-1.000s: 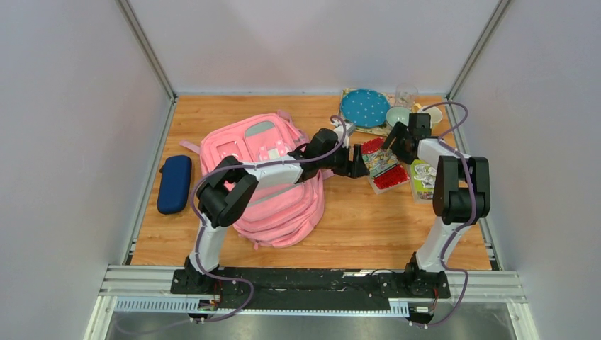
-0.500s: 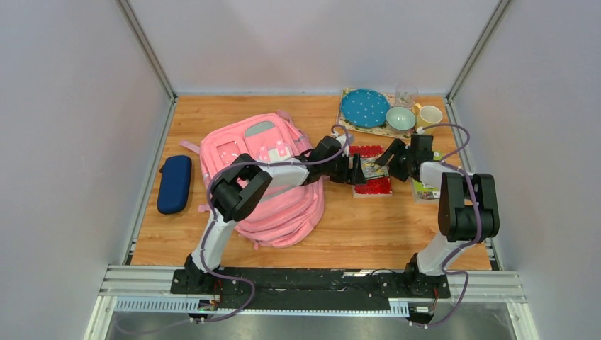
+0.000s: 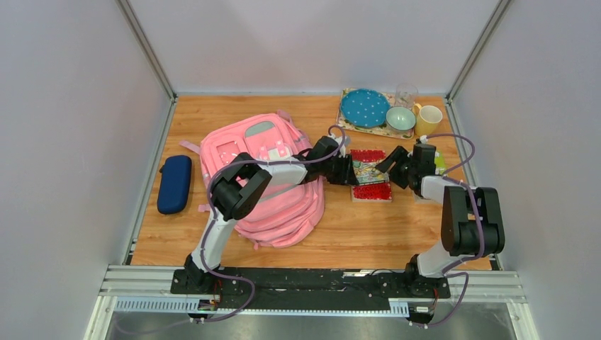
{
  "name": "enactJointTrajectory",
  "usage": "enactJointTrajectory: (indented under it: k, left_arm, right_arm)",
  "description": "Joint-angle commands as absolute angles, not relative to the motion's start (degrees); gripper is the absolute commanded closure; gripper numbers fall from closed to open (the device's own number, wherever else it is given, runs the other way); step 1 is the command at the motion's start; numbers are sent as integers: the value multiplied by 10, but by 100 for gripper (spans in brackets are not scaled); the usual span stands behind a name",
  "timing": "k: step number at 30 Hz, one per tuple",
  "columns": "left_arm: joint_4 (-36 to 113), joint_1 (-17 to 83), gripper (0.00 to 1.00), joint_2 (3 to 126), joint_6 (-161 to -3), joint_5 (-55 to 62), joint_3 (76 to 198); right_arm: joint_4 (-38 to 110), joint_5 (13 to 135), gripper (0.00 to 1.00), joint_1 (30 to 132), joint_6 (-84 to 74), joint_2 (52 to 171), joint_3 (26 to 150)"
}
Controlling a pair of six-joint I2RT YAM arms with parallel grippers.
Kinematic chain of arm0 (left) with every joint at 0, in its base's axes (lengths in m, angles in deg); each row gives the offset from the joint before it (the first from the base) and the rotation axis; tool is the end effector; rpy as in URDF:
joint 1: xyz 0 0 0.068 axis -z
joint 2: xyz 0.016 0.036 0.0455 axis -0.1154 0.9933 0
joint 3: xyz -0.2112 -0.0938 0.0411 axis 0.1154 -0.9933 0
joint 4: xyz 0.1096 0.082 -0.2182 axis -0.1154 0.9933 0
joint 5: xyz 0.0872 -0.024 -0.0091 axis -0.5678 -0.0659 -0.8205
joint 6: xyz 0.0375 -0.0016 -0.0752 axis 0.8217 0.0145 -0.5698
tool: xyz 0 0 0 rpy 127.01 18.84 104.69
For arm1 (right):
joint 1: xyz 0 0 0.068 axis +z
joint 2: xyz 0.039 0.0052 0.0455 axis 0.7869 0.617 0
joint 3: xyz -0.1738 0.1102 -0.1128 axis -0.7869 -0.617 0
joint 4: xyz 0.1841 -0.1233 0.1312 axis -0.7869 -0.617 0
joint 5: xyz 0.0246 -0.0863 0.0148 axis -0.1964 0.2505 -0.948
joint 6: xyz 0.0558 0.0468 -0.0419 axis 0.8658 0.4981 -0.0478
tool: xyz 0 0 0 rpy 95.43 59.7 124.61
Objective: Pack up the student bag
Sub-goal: Pick up the book from the center of the board.
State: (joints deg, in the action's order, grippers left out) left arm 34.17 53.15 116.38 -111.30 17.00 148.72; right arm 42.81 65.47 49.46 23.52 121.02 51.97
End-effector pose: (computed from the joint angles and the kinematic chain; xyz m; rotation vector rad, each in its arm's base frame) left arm 0.3146 -0.3712 0.0867 0.3479 2.4386 -1.1903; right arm 0.3245 0.0064 0.0860 0.6431 2.3089 0.6027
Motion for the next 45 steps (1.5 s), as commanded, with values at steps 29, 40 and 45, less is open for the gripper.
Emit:
enactJointTrajectory:
  k: [29,40,45]
  left_arm:
    - [222,586,66,1062,-1147,230,1426]
    - [260,587,49,1073,-1140,293,1448]
    - [312,586,73,1090,-1143,268,1445]
  right_arm:
    - [390,581,35,542,320,1075,382]
    - [390,623,35,582,352,1061,369]
    - [349,634,35,582,344,1052,380]
